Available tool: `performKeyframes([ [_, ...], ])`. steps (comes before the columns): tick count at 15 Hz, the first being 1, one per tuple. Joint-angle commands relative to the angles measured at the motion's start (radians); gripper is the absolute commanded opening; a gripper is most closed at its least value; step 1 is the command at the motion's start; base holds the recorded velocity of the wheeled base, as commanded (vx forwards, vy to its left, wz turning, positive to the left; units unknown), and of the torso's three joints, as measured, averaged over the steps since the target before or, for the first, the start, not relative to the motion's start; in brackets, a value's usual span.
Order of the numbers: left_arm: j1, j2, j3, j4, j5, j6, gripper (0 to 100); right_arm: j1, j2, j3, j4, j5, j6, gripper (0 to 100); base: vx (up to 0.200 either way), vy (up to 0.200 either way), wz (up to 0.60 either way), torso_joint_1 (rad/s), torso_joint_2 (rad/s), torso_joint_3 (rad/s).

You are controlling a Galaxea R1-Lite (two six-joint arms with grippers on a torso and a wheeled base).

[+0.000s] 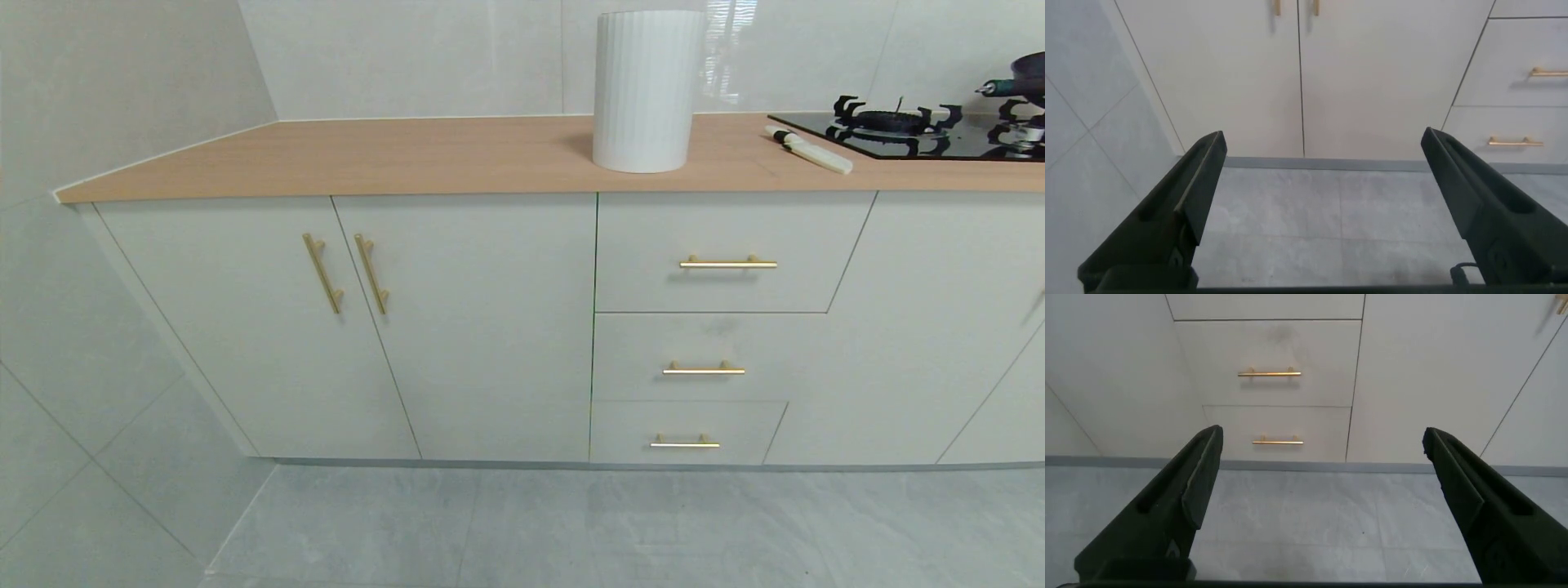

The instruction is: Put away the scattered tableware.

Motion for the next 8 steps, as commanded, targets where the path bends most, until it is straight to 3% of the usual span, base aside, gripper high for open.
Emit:
performKeyframes([
  [1,0.000,0.001,0.000,0.000,0.001,-0.001,100,0.000,0.003,0.000,0.002,-0.001,0.001,100,0.000,0.000,0.00,0.000,0.00,0.000],
  [5,0.000,0.001,0.000,0.000,-0.001,0.002,100,0.000,0.003,0.000,0.002,0.001,-0.001,100,0.000,0.000,0.00,0.000,0.00,0.000],
  [8,0.000,0.001,0.000,0.000,0.001,-0.001,100,0.000,0.003,0.000,0.002,0.001,-0.004,100,0.200,0.000,0.00,0.001,0.00,0.007],
])
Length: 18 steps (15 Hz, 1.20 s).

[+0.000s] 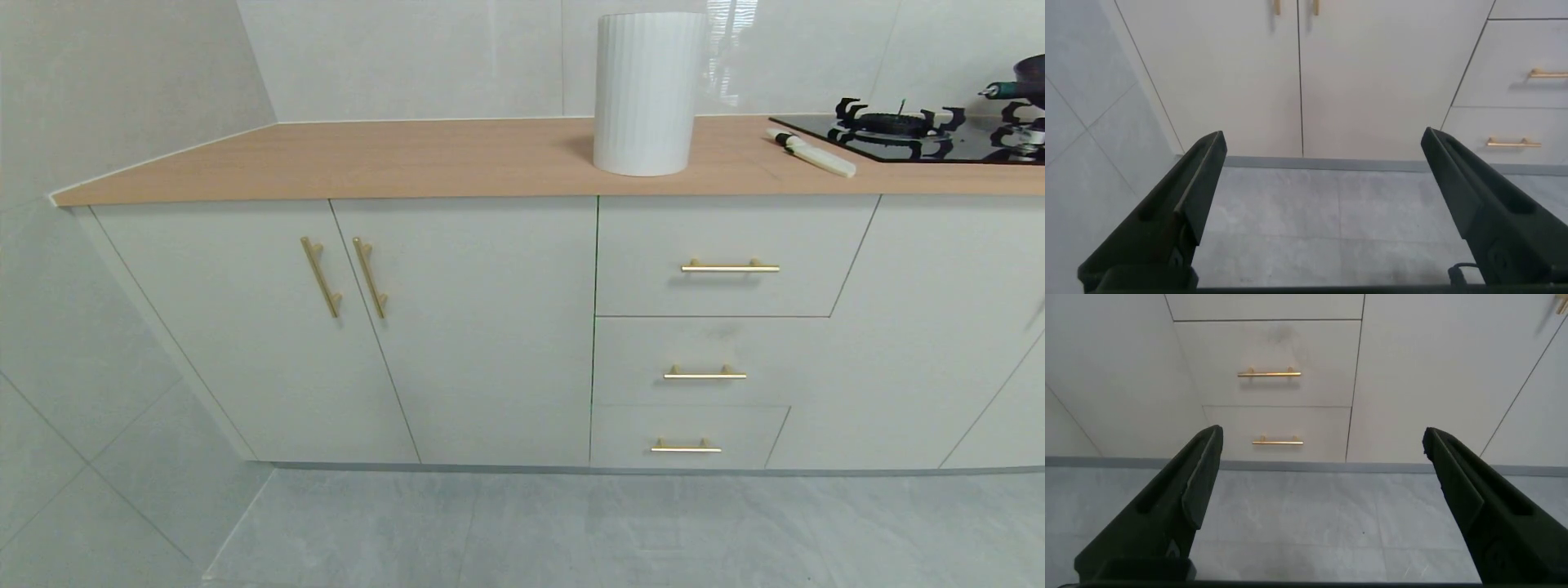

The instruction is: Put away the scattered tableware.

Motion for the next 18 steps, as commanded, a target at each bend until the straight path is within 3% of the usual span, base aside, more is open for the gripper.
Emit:
performKeyframes([
  [1,0.001,0.001,0.000,0.000,0.001,-0.001,100,0.000,0.003,0.000,0.001,0.000,0.000,100,0.200,0.000,0.00,0.002,0.00,-0.007],
  [13,0.000,0.001,0.000,0.000,0.001,-0.003,100,0.000,0.003,0.000,0.001,0.000,0.002,100,0.200,0.000,0.00,0.002,0.00,0.004],
  [16,0.000,0.001,0.000,0.000,0.001,-0.003,100,0.000,0.003,0.000,0.001,0.000,0.002,100,0.000,0.000,0.00,0.000,0.00,0.000],
  [18,0.000,0.001,0.000,0.000,0.001,-0.003,100,0.000,0.003,0.000,0.001,0.000,0.000,100,0.000,0.000,-0.60,0.005,0.00,0.000],
])
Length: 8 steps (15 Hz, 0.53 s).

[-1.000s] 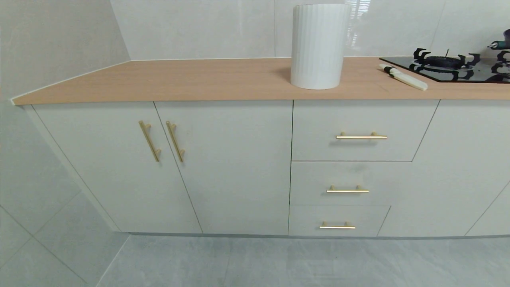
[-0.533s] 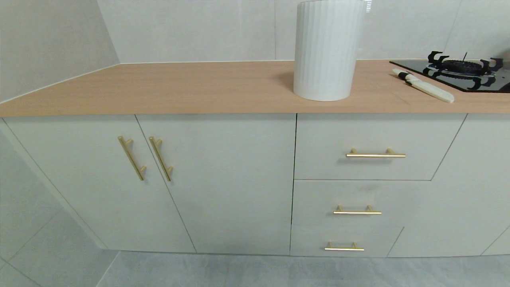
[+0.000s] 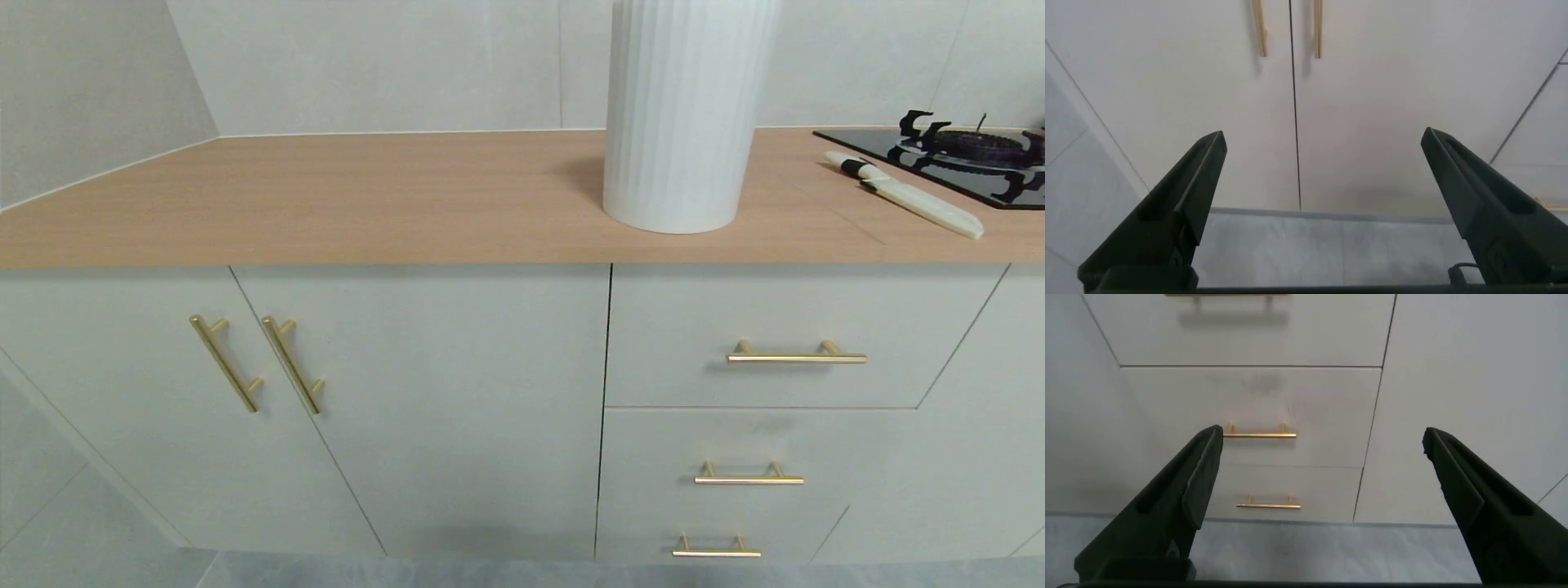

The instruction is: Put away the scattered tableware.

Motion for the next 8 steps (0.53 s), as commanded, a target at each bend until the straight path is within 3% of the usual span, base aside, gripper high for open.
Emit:
performKeyframes([
  [1,0.000,0.000,0.000,0.000,0.000,0.000,100,0.000,0.002,0.000,0.000,0.000,0.000,100,0.000,0.000,-0.60,-0.002,0.00,0.007],
  [8,0.000,0.000,0.000,0.000,0.000,0.000,100,0.000,0.002,0.000,0.000,0.000,0.001,100,0.000,0.000,0.00,0.000,0.00,0.000],
])
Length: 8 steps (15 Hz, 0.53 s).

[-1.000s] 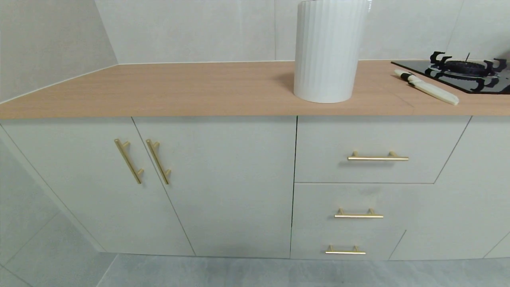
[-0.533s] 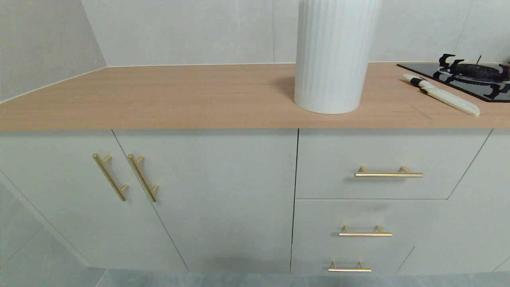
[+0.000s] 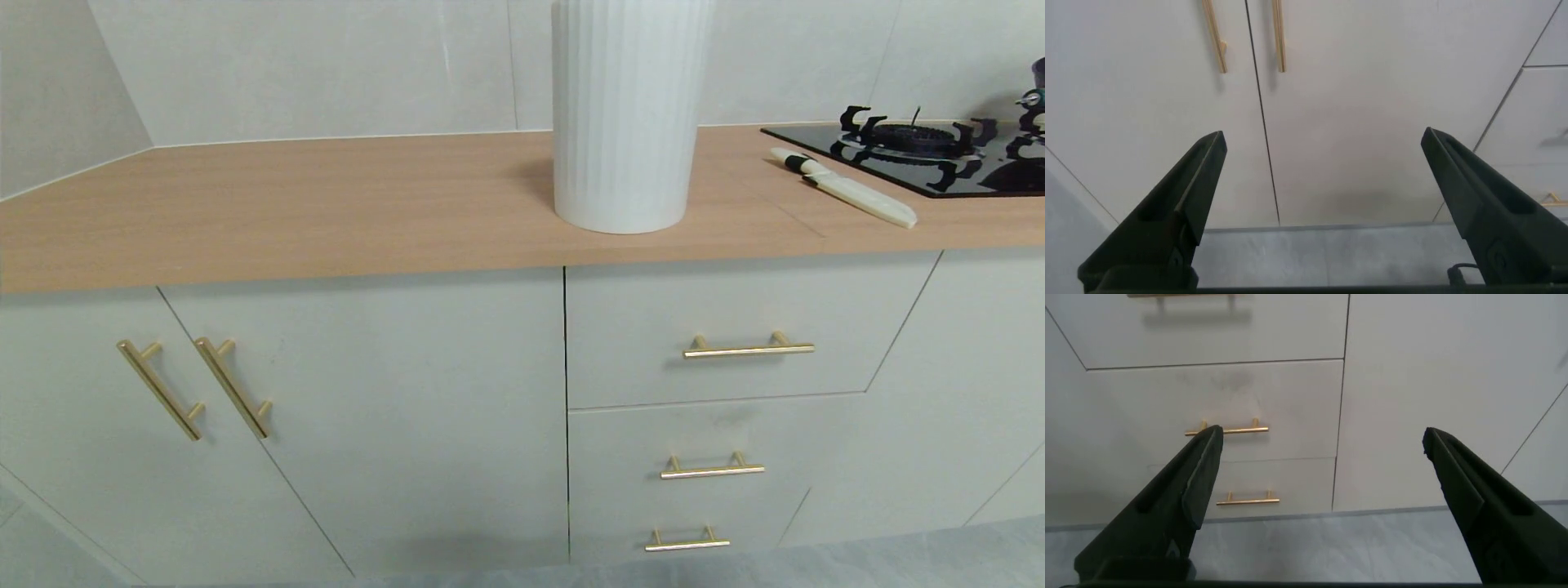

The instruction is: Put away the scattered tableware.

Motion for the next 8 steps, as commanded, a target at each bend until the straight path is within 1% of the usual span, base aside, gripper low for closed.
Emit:
performKeyframes([
  [1,0.002,0.000,0.000,0.000,0.000,0.000,100,0.000,0.002,0.000,0.000,0.001,0.000,100,0.000,0.000,0.00,0.000,0.00,0.000],
  [7,0.002,0.000,0.000,0.000,0.000,0.001,100,0.000,0.002,0.000,0.000,0.001,0.000,100,0.000,0.000,0.00,0.000,0.00,0.000],
  [8,0.000,0.000,0.000,0.000,0.000,0.001,100,0.000,0.002,0.000,0.000,0.001,0.000,100,0.000,-0.200,0.00,-0.002,0.00,0.002],
])
